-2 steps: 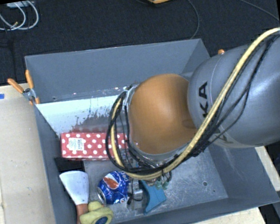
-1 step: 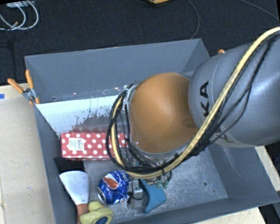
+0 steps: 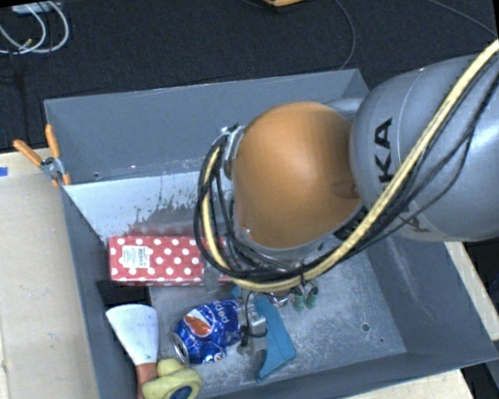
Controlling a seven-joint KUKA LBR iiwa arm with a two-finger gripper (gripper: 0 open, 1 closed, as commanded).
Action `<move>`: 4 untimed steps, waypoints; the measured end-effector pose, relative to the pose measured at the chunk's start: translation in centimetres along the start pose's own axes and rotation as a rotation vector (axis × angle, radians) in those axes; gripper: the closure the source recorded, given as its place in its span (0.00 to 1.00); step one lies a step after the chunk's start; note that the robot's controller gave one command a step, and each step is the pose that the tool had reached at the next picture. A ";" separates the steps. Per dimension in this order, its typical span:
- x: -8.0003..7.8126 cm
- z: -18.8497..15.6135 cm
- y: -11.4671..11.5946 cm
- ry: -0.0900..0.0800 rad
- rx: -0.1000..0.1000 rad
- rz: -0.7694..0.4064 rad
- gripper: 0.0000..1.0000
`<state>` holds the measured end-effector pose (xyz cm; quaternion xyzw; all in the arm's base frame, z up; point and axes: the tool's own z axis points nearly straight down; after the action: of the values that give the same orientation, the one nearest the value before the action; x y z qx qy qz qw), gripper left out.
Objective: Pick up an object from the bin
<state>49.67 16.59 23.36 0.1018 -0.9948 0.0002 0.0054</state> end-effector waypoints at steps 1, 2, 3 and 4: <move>-0.3 2.1 -2.1 -0.007 0.001 -0.147 0.00; 0.5 3.9 -3.0 0.000 0.000 0.098 0.00; 0.9 6.1 -3.3 -0.001 0.001 -0.001 0.00; 0.4 9.5 -3.8 -0.002 0.000 -0.227 0.00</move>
Offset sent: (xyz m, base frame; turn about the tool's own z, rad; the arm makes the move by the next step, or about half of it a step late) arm -0.0088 -0.0484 -0.0643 -0.0485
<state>49.95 12.78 13.89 0.2140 -0.9768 -0.0003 0.0044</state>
